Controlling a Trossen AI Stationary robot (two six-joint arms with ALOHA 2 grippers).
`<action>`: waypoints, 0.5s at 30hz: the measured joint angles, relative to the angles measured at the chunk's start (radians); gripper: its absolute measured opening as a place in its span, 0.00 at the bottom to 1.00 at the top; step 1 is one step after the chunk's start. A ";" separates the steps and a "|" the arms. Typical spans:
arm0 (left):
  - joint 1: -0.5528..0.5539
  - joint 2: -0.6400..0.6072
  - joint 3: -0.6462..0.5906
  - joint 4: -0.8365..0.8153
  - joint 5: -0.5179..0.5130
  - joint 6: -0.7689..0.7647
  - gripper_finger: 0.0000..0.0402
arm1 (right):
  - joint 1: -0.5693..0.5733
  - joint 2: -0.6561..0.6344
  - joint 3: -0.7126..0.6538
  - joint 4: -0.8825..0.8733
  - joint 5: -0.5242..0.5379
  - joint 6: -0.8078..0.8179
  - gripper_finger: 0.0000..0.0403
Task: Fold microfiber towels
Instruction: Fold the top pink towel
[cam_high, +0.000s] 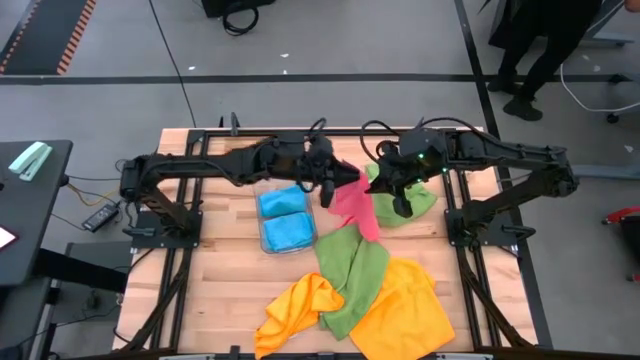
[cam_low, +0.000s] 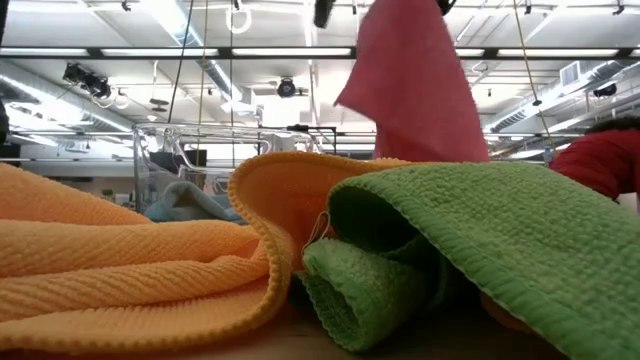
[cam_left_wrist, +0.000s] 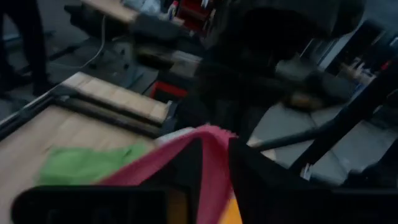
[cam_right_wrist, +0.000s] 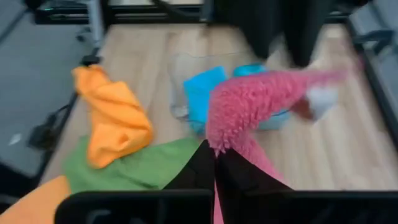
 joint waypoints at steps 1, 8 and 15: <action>0.003 -0.013 0.000 -0.016 -0.001 0.014 0.24 | -0.004 -0.003 0.003 -0.006 -0.028 -0.002 0.02; 0.032 -0.081 0.001 -0.171 0.000 0.049 0.37 | -0.026 -0.005 0.046 -0.016 -0.193 -0.038 0.01; 0.032 -0.057 0.002 -0.174 0.195 -0.036 0.48 | -0.026 -0.005 0.046 -0.017 -0.218 -0.054 0.01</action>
